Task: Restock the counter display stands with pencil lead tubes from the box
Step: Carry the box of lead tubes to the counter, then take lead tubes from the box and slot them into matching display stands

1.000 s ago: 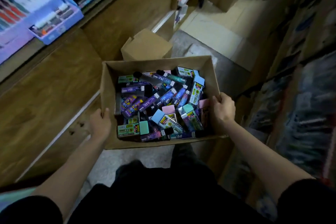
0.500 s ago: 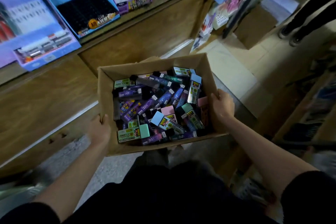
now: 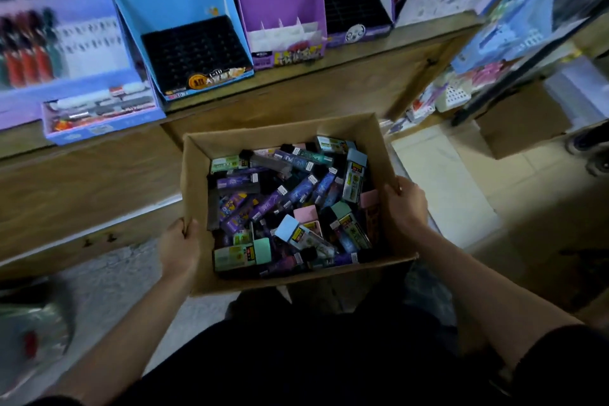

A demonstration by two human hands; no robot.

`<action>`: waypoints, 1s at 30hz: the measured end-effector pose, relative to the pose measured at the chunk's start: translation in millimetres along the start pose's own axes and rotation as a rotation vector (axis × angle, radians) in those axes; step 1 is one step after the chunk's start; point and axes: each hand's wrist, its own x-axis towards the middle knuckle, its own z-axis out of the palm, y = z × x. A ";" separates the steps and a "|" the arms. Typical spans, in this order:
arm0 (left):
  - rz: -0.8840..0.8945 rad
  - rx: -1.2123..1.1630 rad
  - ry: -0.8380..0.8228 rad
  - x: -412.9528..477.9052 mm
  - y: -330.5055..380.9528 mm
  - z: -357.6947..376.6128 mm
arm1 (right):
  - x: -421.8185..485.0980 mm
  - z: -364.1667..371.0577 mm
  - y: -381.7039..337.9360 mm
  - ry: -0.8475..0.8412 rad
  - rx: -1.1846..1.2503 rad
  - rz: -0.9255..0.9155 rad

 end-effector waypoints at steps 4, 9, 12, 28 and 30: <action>-0.112 -0.018 0.095 7.4 -0.2 50.0 | 69.6 23.4 8.7 -0.071 -0.057 -0.101; -0.180 -0.018 0.201 24.0 2.5 110.3 | 141.1 54.6 26.4 -0.147 -0.046 -0.206; -0.153 -0.048 0.245 33.6 3.3 123.7 | 155.6 68.7 32.7 -0.134 -0.023 -0.247; -0.125 0.089 0.351 72.4 -15.5 150.5 | 199.9 133.9 43.0 -0.163 0.006 -0.288; -0.114 0.134 0.363 69.5 -15.0 151.7 | 198.5 133.7 45.7 -0.165 0.018 -0.297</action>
